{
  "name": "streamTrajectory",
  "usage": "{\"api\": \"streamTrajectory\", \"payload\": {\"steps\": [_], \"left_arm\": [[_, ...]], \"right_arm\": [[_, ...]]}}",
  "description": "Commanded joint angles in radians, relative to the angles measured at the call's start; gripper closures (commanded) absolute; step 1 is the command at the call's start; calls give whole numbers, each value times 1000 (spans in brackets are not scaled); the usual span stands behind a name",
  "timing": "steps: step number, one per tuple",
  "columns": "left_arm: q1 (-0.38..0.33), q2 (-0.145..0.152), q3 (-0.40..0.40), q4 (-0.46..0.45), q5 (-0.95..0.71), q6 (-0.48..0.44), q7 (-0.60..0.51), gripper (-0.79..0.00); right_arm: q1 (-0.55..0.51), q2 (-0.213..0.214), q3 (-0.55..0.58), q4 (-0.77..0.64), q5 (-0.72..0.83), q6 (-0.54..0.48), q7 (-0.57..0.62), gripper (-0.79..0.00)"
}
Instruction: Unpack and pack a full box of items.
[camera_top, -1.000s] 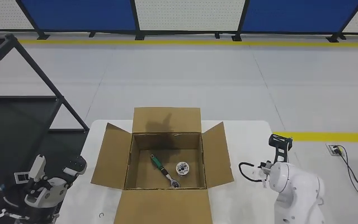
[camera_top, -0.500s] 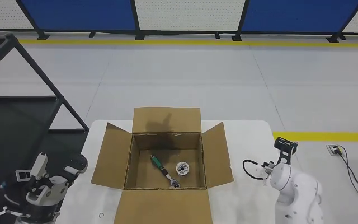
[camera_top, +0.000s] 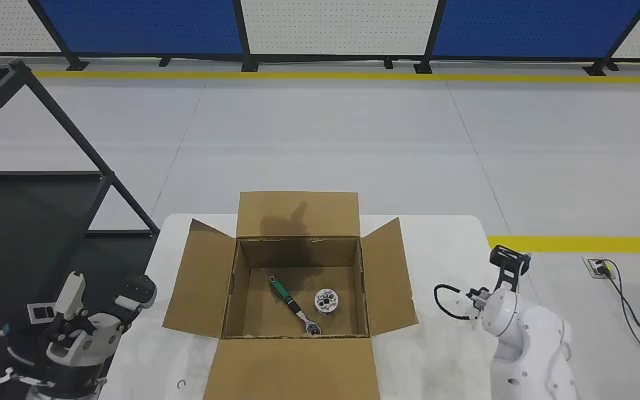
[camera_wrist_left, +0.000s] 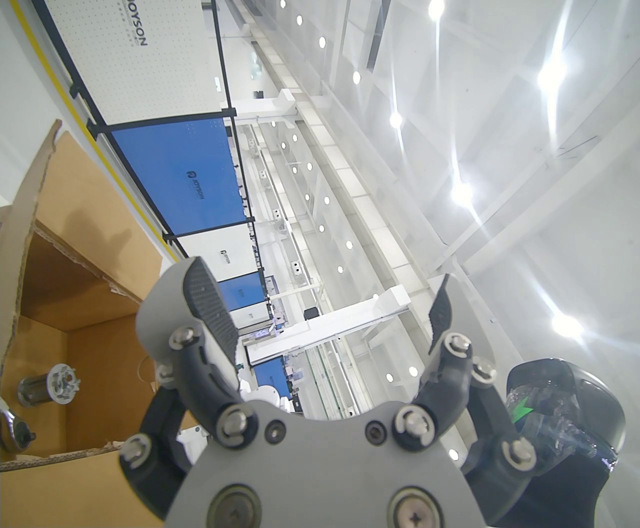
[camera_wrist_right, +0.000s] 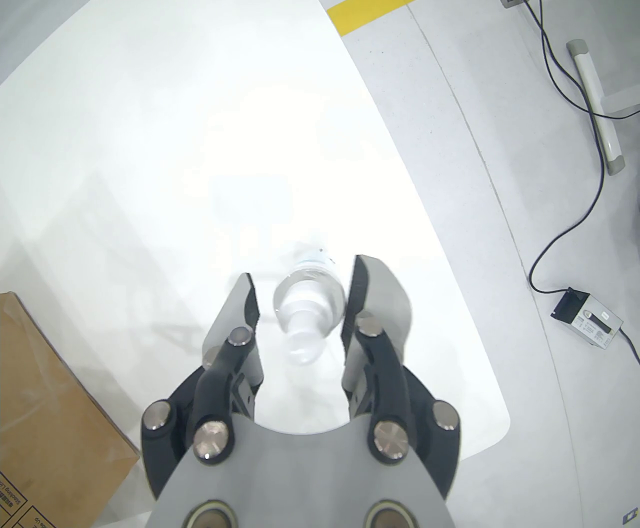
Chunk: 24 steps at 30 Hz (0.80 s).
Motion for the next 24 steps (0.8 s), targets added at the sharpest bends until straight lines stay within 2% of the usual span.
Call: {"api": "streamTrajectory", "payload": {"steps": [1, 7, 12, 17, 21, 24], "left_arm": [[0, 0, 0, 1, -1, 0, 1, -785], [-4, 1, -3, 6, -7, -2, 1, -785], [-9, 2, -6, 13, -8, 0, 12, -785], [-14, 2, -6, 24, -7, 5, 36, -785], [-8, 0, -13, 26, -28, -7, 43, -785], [2, -1, -20, 27, -49, -13, 44, -785]], "right_arm": [[-1, 1, 4, -13, 2, 2, 2, -785], [-18, 3, 3, -152, 48, -18, 28, -785], [-67, 2, -43, -426, 152, -97, 86, -785], [-115, 2, -158, -670, 220, -176, 149, -785], [-86, 3, -284, -695, 231, -243, 182, -785], [-57, -1, -379, -695, 240, -229, 219, -785]]}}
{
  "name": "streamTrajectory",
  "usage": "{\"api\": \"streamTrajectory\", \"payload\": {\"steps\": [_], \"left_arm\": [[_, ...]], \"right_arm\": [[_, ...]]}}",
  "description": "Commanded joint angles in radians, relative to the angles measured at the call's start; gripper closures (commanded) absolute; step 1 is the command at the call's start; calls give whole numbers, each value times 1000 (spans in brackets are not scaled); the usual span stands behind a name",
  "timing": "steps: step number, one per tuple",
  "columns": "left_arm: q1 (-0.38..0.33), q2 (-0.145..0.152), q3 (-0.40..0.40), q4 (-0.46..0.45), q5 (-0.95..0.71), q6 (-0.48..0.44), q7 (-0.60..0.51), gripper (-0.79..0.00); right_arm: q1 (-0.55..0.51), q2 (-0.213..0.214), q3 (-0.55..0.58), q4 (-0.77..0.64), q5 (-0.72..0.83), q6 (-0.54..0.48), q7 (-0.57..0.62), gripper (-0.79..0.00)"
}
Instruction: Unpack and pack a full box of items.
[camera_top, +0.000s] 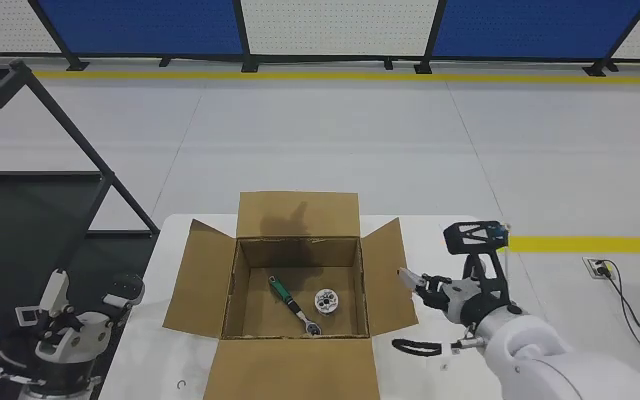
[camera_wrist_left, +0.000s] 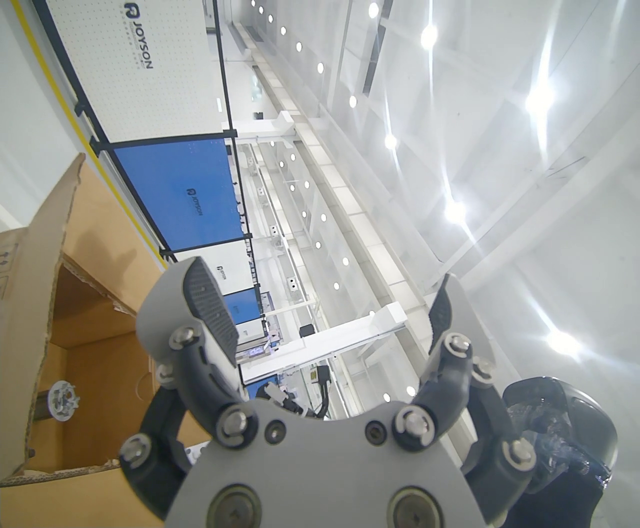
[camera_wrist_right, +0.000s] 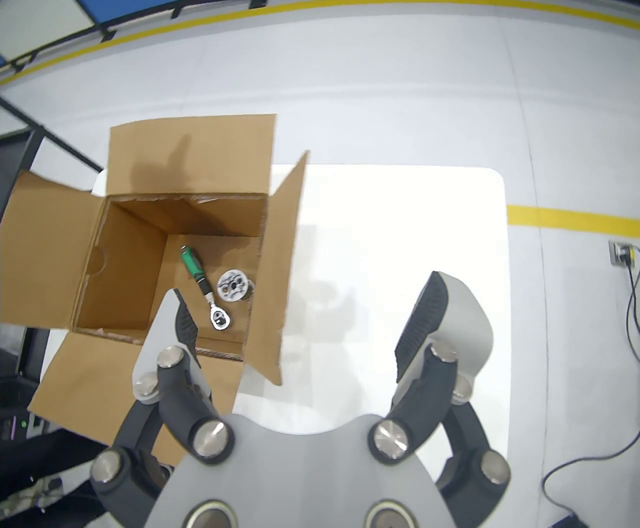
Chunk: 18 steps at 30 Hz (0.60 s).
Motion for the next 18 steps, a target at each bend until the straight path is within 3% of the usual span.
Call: {"api": "streamTrajectory", "payload": {"steps": [1, 6, 18], "left_arm": [[9, -1, -3, -1, -17, 2, -3, -785], [44, -2, -8, -16, -63, 15, -29, -785], [44, -2, -8, -16, -63, 15, -29, -785]], "right_arm": [[16, -3, -53, 4, -17, 39, 17, -785], [56, -14, -118, 61, -18, 159, 52, -785], [34, -13, -139, 85, 16, 125, 10, -785]]}}
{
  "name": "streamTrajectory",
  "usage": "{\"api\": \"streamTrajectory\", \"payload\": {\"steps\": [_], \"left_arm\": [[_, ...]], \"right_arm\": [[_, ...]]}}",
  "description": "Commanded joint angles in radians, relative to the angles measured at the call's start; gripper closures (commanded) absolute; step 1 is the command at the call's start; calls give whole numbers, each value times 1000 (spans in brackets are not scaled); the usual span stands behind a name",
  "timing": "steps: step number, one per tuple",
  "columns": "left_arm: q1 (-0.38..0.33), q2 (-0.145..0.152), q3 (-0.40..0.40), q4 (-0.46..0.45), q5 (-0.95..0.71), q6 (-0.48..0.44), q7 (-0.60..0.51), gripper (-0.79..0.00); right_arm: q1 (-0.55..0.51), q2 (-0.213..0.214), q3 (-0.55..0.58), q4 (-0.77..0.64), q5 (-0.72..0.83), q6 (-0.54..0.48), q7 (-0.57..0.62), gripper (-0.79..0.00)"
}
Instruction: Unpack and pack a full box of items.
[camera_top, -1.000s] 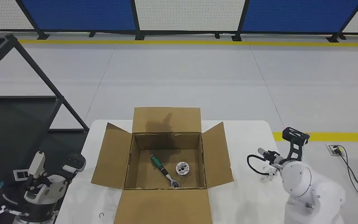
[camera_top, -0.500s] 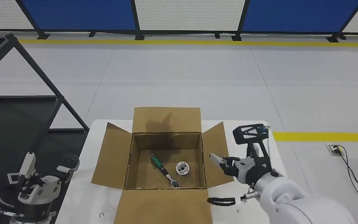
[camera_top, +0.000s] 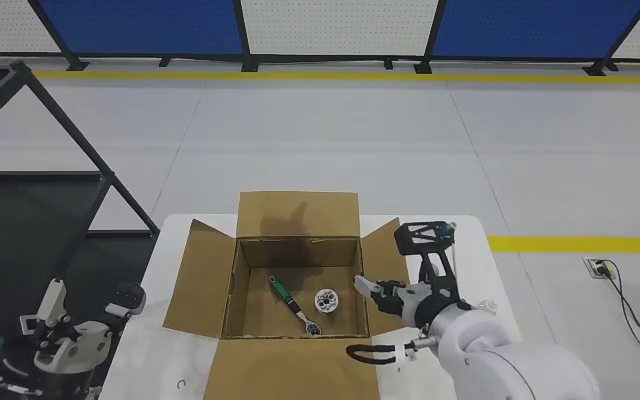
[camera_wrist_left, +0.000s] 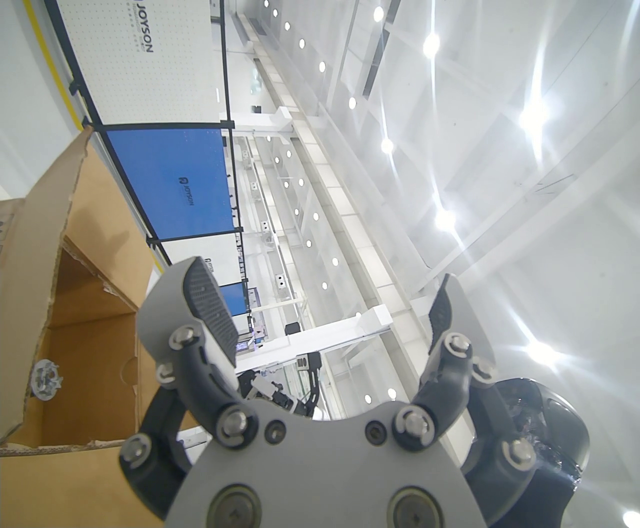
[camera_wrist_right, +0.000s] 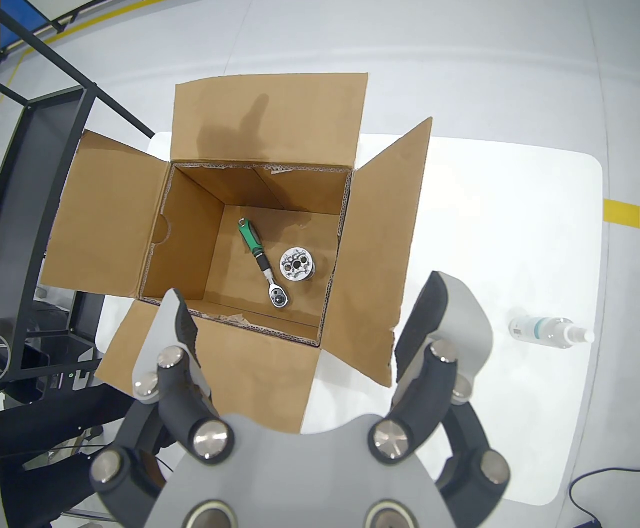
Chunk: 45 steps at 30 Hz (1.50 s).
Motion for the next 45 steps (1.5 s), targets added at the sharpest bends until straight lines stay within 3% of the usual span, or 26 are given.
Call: {"api": "streamTrajectory", "payload": {"steps": [1, 5, 14, 23, 30, 45], "left_arm": [[0, 0, 0, 0, 0, 0, 0, -785], [0, 0, 0, 0, 0, 0, 0, -785], [0, 0, 0, 0, 0, 0, 0, -785], [0, 0, 0, 0, 0, 0, 0, -785], [0, 0, 0, 0, 0, 0, 0, -785], [0, 0, 0, 0, 0, 0, 0, -785]], "right_arm": [[-12, 1, -32, 35, 31, -57, -43, -785], [81, -5, -131, 191, 56, -147, -28, -785], [394, -51, -298, 707, 127, -190, 21, -785], [490, -72, -342, 1009, 233, -339, -88, -785], [518, -84, -351, 1181, 240, -290, -165, -785], [512, -86, -355, 1237, 230, -278, -197, -785]]}}
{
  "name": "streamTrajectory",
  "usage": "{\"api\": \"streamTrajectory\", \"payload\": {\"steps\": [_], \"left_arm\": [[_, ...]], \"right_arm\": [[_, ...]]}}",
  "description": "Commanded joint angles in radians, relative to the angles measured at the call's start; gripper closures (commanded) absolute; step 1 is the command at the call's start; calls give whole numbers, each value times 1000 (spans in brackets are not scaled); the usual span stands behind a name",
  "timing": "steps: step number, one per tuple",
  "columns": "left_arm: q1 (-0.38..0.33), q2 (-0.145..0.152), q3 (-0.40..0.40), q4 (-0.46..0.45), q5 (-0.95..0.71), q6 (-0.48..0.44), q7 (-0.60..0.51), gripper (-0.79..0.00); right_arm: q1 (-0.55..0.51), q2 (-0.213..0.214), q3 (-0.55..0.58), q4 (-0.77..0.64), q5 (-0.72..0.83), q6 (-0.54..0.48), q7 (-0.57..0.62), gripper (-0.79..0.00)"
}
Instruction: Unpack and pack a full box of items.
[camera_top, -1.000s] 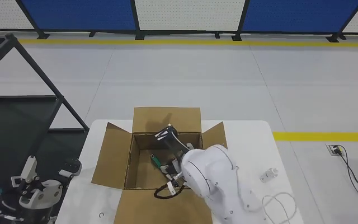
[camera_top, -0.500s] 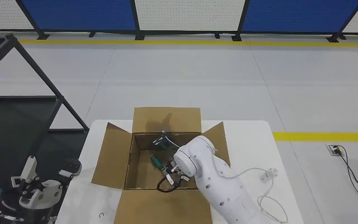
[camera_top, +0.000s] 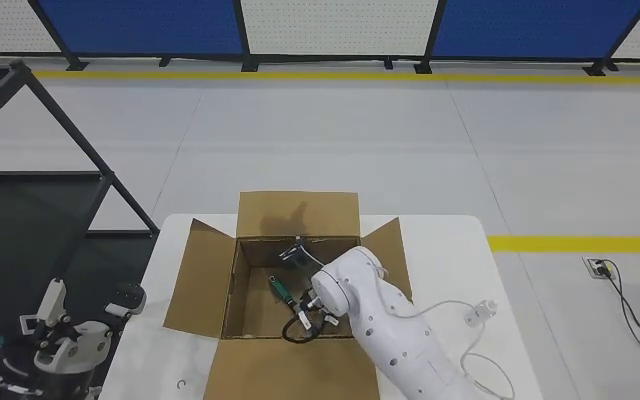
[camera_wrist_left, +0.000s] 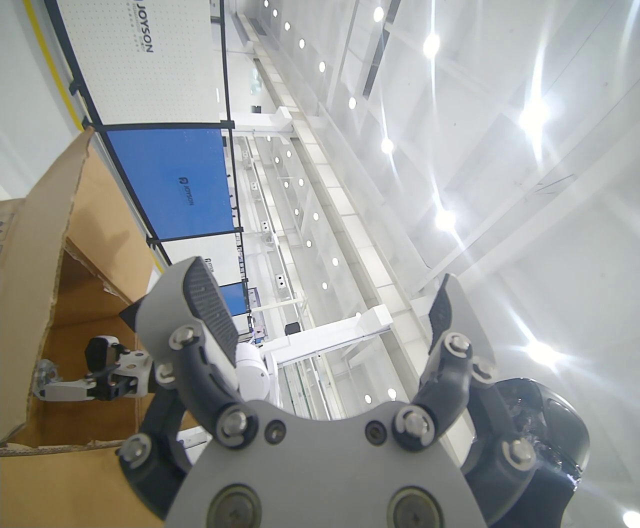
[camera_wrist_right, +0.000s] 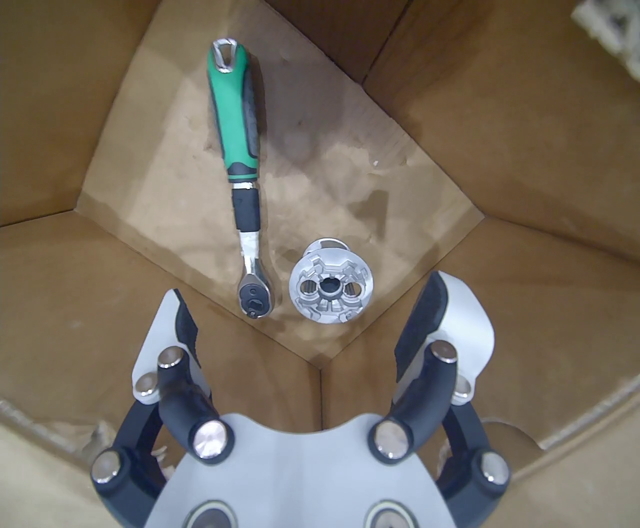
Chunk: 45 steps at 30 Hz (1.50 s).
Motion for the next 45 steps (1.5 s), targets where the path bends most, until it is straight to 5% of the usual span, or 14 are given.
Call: {"api": "streamTrajectory", "payload": {"steps": [1, 13, 15, 16, 19, 22, 23, 34, 45], "left_arm": [[0, 0, 0, 0, 0, 0, 0, -785], [0, 0, 0, 0, 0, 0, 0, -785], [0, 0, 0, 0, 0, 0, 0, -785], [0, 0, 0, 0, 0, 0, 0, -785], [0, 0, 0, 0, 0, 0, 0, -785], [0, 0, 0, 0, 0, 0, 0, -785], [0, 0, 0, 0, 0, 0, 0, -785], [0, 0, 0, 0, 0, 0, 0, -785], [0, 0, 0, 0, 0, 0, 0, -785]], "right_arm": [[12, -3, 0, 43, 8, 2, -11, -785], [101, -37, -27, 289, 75, -34, -84, -785], [113, -43, -35, 316, 79, -32, -91, -646], [117, -47, -39, 326, 82, -32, -96, -459], [130, -55, -47, 357, 88, -28, -106, -314], [139, -60, -50, 373, 92, -25, -116, -28], [140, -61, -51, 375, 91, -24, -119, 0], [115, -44, -21, 258, 61, -19, -123, 0], [-159, 44, 112, -505, -125, -77, 91, 0]]}}
